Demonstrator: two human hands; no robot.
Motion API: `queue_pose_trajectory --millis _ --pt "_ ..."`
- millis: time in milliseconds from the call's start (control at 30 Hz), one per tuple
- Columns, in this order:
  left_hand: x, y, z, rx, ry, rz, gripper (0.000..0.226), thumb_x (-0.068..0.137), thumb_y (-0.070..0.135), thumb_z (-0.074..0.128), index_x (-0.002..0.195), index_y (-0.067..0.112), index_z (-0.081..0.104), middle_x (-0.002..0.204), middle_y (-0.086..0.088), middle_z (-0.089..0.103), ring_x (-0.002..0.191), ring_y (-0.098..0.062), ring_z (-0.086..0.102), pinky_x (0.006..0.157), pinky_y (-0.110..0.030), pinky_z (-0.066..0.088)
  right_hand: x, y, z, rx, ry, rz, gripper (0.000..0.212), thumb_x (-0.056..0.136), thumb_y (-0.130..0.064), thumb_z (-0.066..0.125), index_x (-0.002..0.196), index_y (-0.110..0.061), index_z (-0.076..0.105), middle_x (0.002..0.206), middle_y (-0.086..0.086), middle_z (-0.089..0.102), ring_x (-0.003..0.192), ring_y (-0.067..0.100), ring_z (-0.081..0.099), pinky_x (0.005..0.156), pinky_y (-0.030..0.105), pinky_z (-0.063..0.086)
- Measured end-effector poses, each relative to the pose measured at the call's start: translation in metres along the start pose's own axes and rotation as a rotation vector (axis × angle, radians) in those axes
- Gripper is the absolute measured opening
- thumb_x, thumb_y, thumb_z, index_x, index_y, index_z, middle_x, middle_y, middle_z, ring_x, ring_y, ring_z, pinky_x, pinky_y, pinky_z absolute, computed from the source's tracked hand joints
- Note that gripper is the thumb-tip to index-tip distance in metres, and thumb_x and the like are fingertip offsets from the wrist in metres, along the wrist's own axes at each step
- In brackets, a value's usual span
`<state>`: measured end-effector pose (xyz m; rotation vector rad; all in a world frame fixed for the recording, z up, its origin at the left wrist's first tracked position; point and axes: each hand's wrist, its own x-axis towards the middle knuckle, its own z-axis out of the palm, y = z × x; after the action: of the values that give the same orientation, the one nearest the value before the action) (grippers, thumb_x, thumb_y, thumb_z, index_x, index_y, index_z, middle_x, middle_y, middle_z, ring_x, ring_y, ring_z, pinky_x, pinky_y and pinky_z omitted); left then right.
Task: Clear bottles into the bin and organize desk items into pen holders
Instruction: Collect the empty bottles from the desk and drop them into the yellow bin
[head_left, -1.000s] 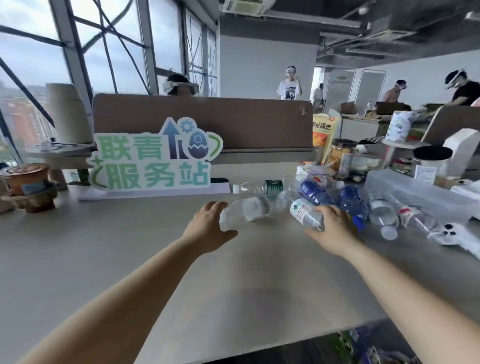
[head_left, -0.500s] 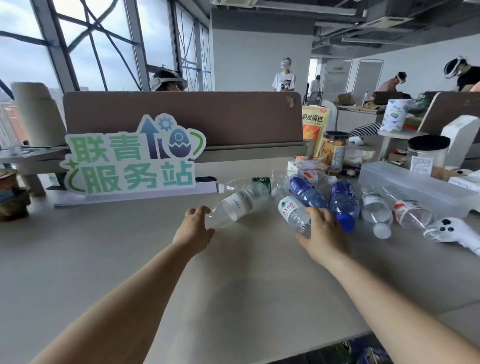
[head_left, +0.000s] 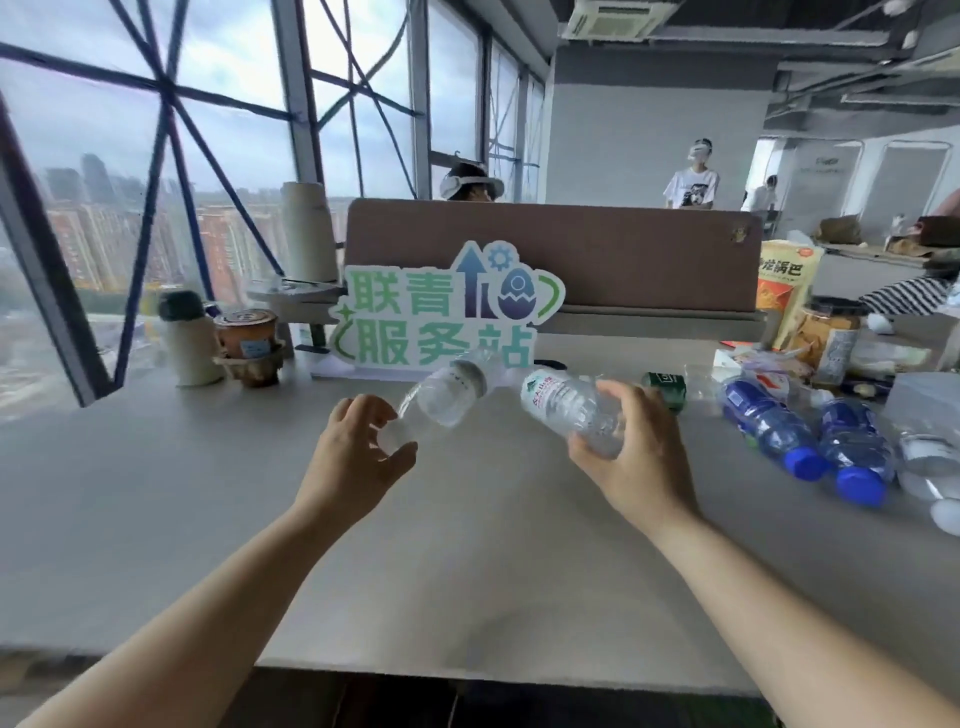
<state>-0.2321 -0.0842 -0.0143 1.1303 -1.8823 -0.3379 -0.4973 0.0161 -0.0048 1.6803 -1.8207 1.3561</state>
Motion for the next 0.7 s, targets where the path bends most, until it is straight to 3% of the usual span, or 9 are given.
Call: queue_pose_trajectory --millis 133,233,367,567,700 --pt "-0.030 -0.057 -0.111 0.063 0.215 -0.110 0.033 0.073 0.012 0.079 0.095 0.013 0.054 0.101 -0.002 0.049 0.071 -0.003 0.055 0.061 -0.015 0.046 0.006 -0.112 0.077 0.242 -0.111 -0.159 0.054 0.071 -0.030 0.073 0.120 -0.014 0.056 0.113 0.005 0.057 0.101 0.025 0.055 0.085 0.041 0.049" --pt "-0.059 -0.108 -0.193 0.112 0.370 -0.219 0.033 0.073 0.014 0.079 0.093 0.015 0.054 0.101 0.000 0.049 0.075 -0.006 0.058 0.063 -0.018 0.050 0.001 -0.196 0.140 0.315 -0.227 -0.326 0.056 0.072 -0.033 0.073 0.122 -0.016 0.054 0.117 0.005 0.055 0.103 0.027 0.053 0.084 0.040 0.048" --pt "-0.094 -0.175 -0.298 0.199 0.507 -0.300 0.032 0.073 0.013 0.078 0.094 0.015 0.054 0.102 -0.001 0.047 0.082 -0.004 0.056 0.058 -0.004 0.045 0.001 -0.306 0.215 0.380 -0.296 -0.591 0.057 0.076 -0.035 0.074 0.125 -0.022 0.048 0.124 -0.001 0.050 0.109 0.029 0.051 0.088 0.036 0.043" --pt "-0.136 -0.243 -0.426 0.452 0.648 -0.351 0.034 0.075 0.014 0.077 0.101 0.011 0.055 0.103 0.001 0.043 0.078 -0.015 0.055 0.067 -0.024 0.050 -0.017 -0.456 0.301 0.633 -0.321 -0.653 0.054 0.079 -0.038 0.068 0.125 -0.020 0.046 0.123 0.003 0.052 0.106 0.025 0.051 0.093 0.027 0.035" --pt "-0.154 -0.269 -0.486 0.545 0.693 -0.376 0.036 0.076 0.016 0.077 0.104 0.009 0.055 0.103 0.001 0.044 0.074 -0.007 0.052 0.069 -0.034 0.055 -0.031 -0.526 0.337 0.731 -0.338 -0.682 0.054 0.081 -0.045 0.054 0.125 -0.017 0.048 0.123 0.006 0.052 0.110 0.024 0.047 0.090 0.021 0.030"
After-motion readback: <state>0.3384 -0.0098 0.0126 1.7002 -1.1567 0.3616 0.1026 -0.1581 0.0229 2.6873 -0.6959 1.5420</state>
